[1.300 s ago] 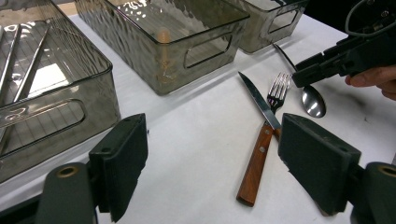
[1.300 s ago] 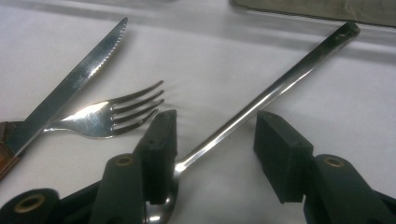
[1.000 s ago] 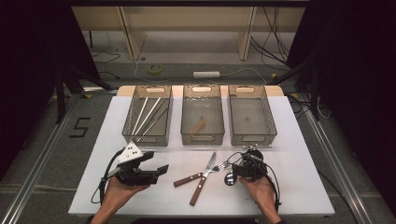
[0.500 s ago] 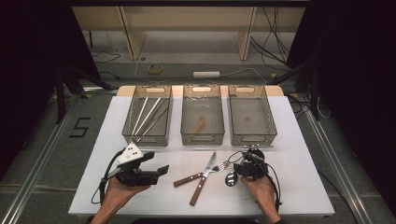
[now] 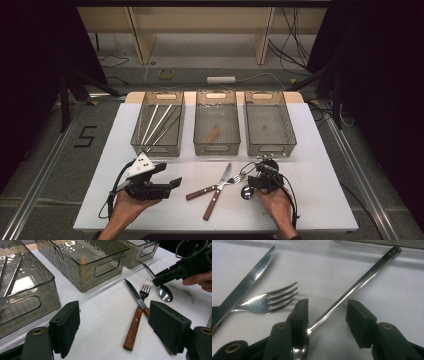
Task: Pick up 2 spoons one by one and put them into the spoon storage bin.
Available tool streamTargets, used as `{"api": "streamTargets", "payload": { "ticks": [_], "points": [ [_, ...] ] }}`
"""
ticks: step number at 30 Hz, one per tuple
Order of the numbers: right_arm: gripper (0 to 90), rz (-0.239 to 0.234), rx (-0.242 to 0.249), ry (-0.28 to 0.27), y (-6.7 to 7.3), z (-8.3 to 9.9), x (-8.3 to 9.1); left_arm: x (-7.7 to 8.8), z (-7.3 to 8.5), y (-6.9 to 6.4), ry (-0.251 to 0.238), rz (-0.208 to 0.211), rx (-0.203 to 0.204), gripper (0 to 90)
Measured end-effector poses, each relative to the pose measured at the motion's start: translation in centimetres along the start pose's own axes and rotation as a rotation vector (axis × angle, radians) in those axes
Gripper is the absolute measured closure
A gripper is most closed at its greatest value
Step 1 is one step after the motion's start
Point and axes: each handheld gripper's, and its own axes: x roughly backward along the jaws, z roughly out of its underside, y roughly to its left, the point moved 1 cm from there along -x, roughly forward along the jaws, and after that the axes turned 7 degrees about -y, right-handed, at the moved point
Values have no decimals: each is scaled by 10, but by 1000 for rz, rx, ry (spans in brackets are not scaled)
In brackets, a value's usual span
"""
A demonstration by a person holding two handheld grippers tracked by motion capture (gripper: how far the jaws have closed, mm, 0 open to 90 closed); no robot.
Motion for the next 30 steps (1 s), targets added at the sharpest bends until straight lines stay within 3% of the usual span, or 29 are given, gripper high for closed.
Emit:
{"api": "streamTargets", "payload": {
  "ticks": [8,13,22,30],
  "points": [
    [570,2,47,20,0,-2,0,1,0,1,-2,-1,3,253],
    [615,5,48,15,-2,-1,1,1,0,1,-1,0,2,255],
    [721,-1,-40,-44,-10,5,3,0,0,0,3,5,5,258],
    [776,0,-152,-83,-14,10,4,-1,0,0,13,10,-2,259]
  ]
}}
